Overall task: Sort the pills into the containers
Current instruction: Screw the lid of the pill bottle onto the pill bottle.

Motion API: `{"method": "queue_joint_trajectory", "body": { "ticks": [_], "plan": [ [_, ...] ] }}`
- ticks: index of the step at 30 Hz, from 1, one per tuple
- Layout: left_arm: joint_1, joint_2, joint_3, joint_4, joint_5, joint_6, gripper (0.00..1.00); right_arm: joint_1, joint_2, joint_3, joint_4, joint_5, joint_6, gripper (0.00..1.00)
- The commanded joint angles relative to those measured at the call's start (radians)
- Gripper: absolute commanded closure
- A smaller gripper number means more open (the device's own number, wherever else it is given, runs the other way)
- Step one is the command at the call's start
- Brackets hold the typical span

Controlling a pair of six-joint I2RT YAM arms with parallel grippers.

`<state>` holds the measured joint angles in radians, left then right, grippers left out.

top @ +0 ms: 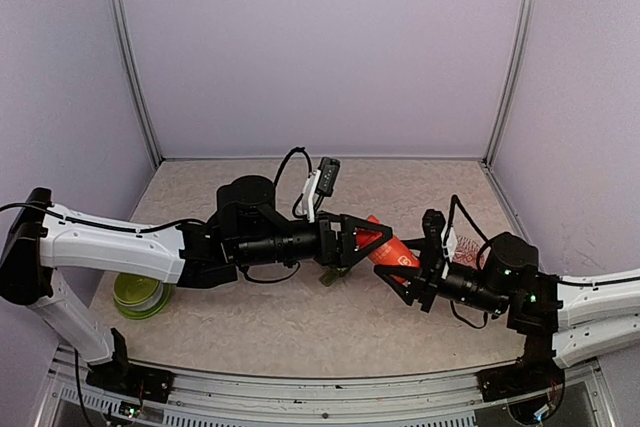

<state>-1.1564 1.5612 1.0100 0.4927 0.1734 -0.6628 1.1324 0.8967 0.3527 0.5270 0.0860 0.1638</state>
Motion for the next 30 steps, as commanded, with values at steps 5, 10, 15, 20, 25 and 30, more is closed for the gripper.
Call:
{"method": "queue_joint_trajectory", "body": {
  "ticks": [5, 10, 15, 20, 25, 30],
  "plan": [
    [-0.008, -0.007, 0.013, 0.061, 0.023, 0.008, 0.01, 0.009, 0.099, 0.031, 0.002, -0.122, 0.0, 1.0],
    [-0.006, -0.003, 0.014, 0.067, 0.031, 0.008, 0.01, 0.017, 0.143, 0.038, 0.012, -0.154, 0.001, 1.0],
    [-0.005, -0.004, 0.01, 0.068, 0.031, 0.01, 0.01, 0.028, 0.18, 0.053, 0.025, -0.18, -0.006, 1.0],
    [0.002, -0.017, -0.004, 0.069, 0.025, 0.012, 0.01, 0.032, 0.169, 0.047, 0.033, -0.183, -0.006, 1.0],
    [0.005, -0.027, -0.019, 0.06, 0.014, 0.014, 0.01, 0.032, 0.075, 0.01, 0.047, -0.148, -0.011, 1.0],
    [0.006, -0.021, -0.018, 0.027, -0.01, 0.021, 0.01, 0.032, -0.055, -0.032, 0.032, -0.099, -0.022, 1.0]
  ]
}}
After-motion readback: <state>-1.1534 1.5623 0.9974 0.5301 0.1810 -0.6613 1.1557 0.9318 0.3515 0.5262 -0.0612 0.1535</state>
